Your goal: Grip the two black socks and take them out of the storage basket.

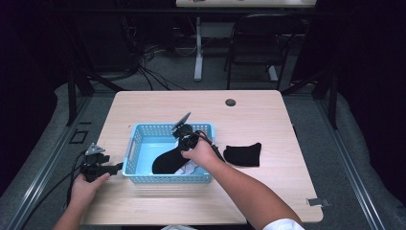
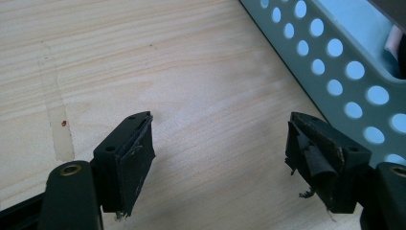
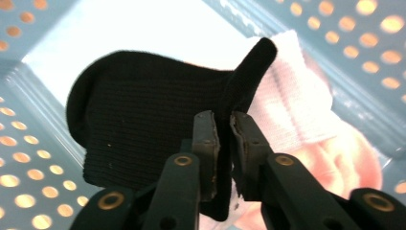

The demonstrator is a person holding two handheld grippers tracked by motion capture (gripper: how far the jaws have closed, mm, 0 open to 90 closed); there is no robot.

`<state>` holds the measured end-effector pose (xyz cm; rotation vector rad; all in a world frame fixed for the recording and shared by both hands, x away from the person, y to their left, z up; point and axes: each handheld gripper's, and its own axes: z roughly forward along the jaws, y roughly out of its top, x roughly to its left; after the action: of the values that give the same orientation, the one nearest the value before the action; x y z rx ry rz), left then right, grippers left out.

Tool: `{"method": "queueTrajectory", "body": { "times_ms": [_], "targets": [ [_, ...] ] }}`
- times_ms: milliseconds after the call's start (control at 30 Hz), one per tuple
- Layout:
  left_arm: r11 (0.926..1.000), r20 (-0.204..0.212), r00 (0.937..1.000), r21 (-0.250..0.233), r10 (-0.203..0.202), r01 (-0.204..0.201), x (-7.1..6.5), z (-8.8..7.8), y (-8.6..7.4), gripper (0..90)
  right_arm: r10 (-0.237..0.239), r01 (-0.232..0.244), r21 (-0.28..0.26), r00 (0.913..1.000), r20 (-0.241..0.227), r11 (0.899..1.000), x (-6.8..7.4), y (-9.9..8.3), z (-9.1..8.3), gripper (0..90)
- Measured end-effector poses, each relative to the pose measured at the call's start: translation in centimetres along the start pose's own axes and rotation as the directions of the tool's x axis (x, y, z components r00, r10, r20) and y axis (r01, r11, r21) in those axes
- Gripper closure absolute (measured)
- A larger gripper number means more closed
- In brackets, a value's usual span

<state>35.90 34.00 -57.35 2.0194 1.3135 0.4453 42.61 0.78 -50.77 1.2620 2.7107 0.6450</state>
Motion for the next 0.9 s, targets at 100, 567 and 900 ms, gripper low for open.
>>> {"method": "queueTrajectory", "body": {
  "times_ms": [100, 567, 900],
  "targets": [
    [1.0, -0.002, 1.0, -0.001, 0.0, 0.0, 0.0, 0.0, 0.0, 24.7, -0.013, 0.013, -0.02, 0.9999, -0.006, 1.0, 0.1, 0.1, -0.7, 84.0],
    [1.0, -0.001, 1.0, 0.0, 0.0, 0.0, 0.0, 0.0, 0.0, 24.7, -0.038, 0.025, -0.139, 0.995, -0.092, 0.99, 1.9, 1.3, -5.8, 87.3],
    [1.0, -0.001, 1.0, 0.0, 0.0, 0.0, 0.0, 0.0, 0.0, 24.7, -0.061, 0.038, -0.22, 0.9931, -0.1, 0.975, 2.6, 2.2, -9.4, 87.3]
  ]
}}
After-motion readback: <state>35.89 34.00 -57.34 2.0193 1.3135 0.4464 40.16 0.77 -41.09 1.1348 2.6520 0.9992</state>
